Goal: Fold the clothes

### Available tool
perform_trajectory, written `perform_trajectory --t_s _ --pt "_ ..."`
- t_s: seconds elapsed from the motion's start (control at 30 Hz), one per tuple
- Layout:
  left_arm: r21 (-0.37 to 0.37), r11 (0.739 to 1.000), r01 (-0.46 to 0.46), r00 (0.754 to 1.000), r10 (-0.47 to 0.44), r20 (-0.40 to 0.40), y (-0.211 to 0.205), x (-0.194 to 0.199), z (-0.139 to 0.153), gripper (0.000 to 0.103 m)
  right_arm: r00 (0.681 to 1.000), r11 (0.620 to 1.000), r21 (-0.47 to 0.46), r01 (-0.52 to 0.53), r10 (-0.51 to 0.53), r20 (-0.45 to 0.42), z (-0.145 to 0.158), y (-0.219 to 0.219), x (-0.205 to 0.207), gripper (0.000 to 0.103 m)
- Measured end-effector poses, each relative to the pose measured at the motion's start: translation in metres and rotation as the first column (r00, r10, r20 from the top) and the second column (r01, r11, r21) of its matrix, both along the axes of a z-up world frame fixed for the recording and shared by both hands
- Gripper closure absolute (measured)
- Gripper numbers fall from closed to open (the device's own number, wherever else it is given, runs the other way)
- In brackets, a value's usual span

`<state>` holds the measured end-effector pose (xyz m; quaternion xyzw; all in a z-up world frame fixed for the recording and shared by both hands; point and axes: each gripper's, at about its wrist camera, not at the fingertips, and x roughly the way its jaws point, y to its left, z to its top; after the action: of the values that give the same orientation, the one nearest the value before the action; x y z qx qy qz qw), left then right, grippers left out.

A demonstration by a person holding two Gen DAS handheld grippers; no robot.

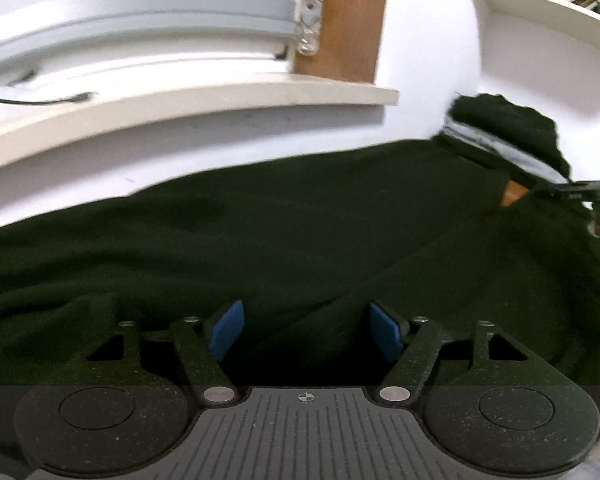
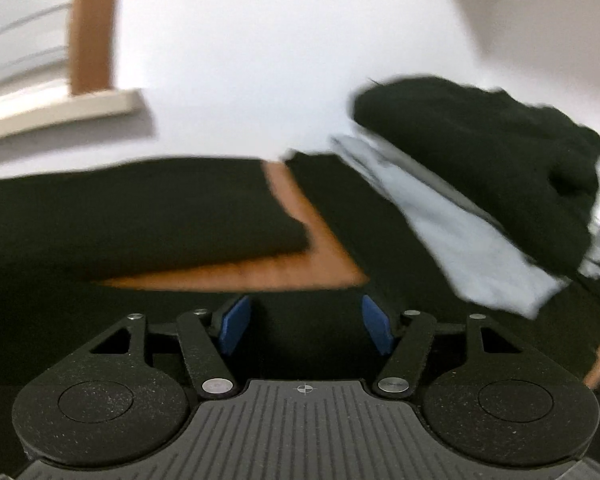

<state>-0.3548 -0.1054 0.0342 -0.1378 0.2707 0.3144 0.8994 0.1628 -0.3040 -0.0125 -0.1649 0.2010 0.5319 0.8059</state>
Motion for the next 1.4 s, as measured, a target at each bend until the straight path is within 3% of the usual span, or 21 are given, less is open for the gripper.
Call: perform_trajectory --t_s 0.17,0.33,0.37,0.43,0.53,0.63,0.87,0.93,1.03,1.2,1.3,1.33,1.4 --pt "0.071 0.997 -0.043 0.999 0.044 -0.025 -0.037 -0.016 0.013 0.028 0.982 0.983 0.014 -0.186 0.186 -0.017 0.01 0.025 -0.051 0.04" --pt "0.097 0.994 -0.044 0.999 0.046 -0.028 -0.087 -0.024 0.02 0.034 0.923 0.925 0.004 -0.379 0.378 -0.069 0.013 0.044 -0.117 0.04" --pt "0.098 0.994 -0.041 0.999 0.044 -0.027 -0.097 -0.026 0.02 0.041 0.906 0.908 -0.007 -0.418 0.417 -0.07 0.013 0.046 -0.132 0.04" --pt "0.09 0.995 -0.029 0.999 0.031 -0.022 -0.116 -0.027 0.018 0.064 0.868 0.868 -0.032 -0.495 0.492 -0.068 0.013 0.048 -0.163 0.04" --pt "0.082 0.996 0.021 1.0 -0.02 -0.013 -0.144 -0.026 0.015 0.077 0.815 0.813 -0.067 -0.579 0.576 -0.058 0.013 0.051 -0.2 0.04" --pt "0.074 0.995 0.06 0.998 -0.06 -0.007 -0.167 -0.024 0.014 0.078 0.789 0.782 -0.12 -0.611 0.614 -0.019 0.013 0.054 -0.225 0.04" --pt "0.062 0.989 0.134 0.99 -0.131 -0.043 -0.201 -0.002 0.003 0.078 0.797 0.79 -0.161 -0.591 0.603 0.036 0.011 0.072 -0.23 0.037" --pt "0.065 0.988 0.141 0.989 -0.137 -0.062 -0.207 0.005 -0.003 0.073 0.8 0.796 -0.154 -0.585 0.598 0.051 0.011 0.071 -0.23 0.037" --pt "0.071 0.988 0.14 0.988 -0.134 -0.081 -0.215 0.014 -0.01 0.053 0.779 0.777 -0.158 -0.61 0.624 0.058 0.009 0.072 -0.238 0.037" --pt "0.118 0.985 0.125 0.986 -0.111 -0.122 -0.217 0.033 -0.016 0.052 0.756 0.753 -0.16 -0.638 0.652 0.06 0.007 0.076 -0.248 0.037" --pt "0.175 0.978 0.116 0.984 -0.089 -0.154 -0.221 0.04 -0.018 0.069 0.76 0.755 -0.143 -0.64 0.649 0.025 0.006 0.08 -0.244 0.036" --pt "0.187 0.975 0.122 0.983 -0.093 -0.157 -0.223 0.041 -0.019 0.084 0.762 0.756 -0.137 -0.64 0.648 0.013 0.005 0.081 -0.242 0.035" --pt "0.179 0.975 0.133 0.984 -0.108 -0.142 -0.225 0.039 -0.018 0.101 0.764 0.757 -0.126 -0.641 0.645 -0.012 0.005 0.082 -0.237 0.034"
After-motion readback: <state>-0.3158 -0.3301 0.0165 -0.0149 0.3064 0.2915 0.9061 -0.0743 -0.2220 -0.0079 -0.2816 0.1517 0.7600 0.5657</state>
